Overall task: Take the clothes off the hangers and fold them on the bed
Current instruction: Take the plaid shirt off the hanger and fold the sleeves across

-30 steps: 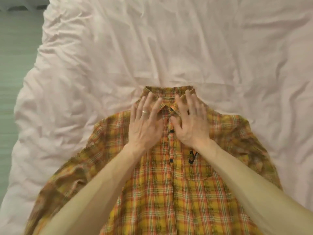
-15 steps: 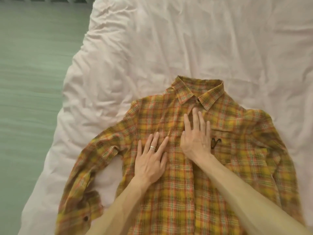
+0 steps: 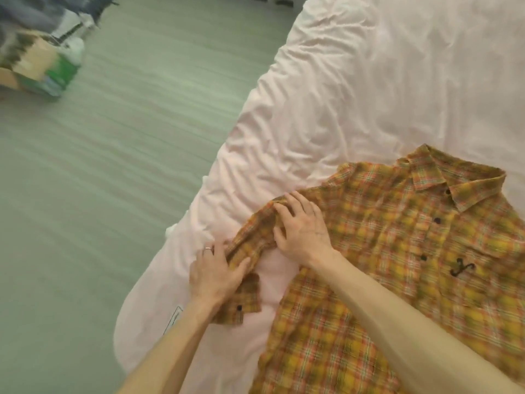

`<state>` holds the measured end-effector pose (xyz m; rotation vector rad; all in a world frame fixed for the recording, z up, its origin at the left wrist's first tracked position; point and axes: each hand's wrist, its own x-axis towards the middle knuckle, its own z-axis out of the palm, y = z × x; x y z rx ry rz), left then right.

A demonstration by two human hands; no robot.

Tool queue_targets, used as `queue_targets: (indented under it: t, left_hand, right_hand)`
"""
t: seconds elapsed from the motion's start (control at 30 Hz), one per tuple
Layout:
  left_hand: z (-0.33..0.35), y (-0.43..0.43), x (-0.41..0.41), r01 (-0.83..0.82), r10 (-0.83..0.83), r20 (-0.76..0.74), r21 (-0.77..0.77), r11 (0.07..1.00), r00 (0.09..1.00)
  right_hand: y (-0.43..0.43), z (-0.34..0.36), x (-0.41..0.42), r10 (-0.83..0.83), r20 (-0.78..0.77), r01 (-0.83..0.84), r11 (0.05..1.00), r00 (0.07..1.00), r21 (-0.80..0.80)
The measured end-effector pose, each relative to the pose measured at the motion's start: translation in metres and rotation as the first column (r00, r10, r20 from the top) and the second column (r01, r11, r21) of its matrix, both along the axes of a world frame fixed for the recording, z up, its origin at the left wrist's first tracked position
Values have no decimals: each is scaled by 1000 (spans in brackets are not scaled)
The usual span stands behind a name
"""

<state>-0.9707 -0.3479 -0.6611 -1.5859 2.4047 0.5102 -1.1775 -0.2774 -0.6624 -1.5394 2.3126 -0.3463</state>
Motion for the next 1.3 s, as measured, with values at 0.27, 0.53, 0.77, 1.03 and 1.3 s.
queue_targets:
  t: [0.27, 0.53, 0.77, 1.03, 1.3]
  left_hand:
    - [34, -69, 25, -292, 455, -300, 458, 839, 838]
    - [53, -163, 38, 255, -331, -28, -578, 775, 943]
    - [17, -127, 9, -512, 517, -234, 84, 855, 824]
    - [-25, -134, -11, -691, 816, -51, 503, 520, 576]
    - [-38, -181, 10, -506, 976, -214, 839, 201, 32]
  right_hand:
    - [-26, 6, 19, 34, -20, -23, 924, 999, 382]
    - [-61, 18, 16, -239, -94, 257, 899, 966, 354]
    - [-32, 13, 5, -340, -71, 318, 757, 938, 571]
    - [-85, 24, 15, -118, 12, 115, 983, 993, 144]
    - [-163, 5, 47, 227, 9, -226, 963, 974, 149]
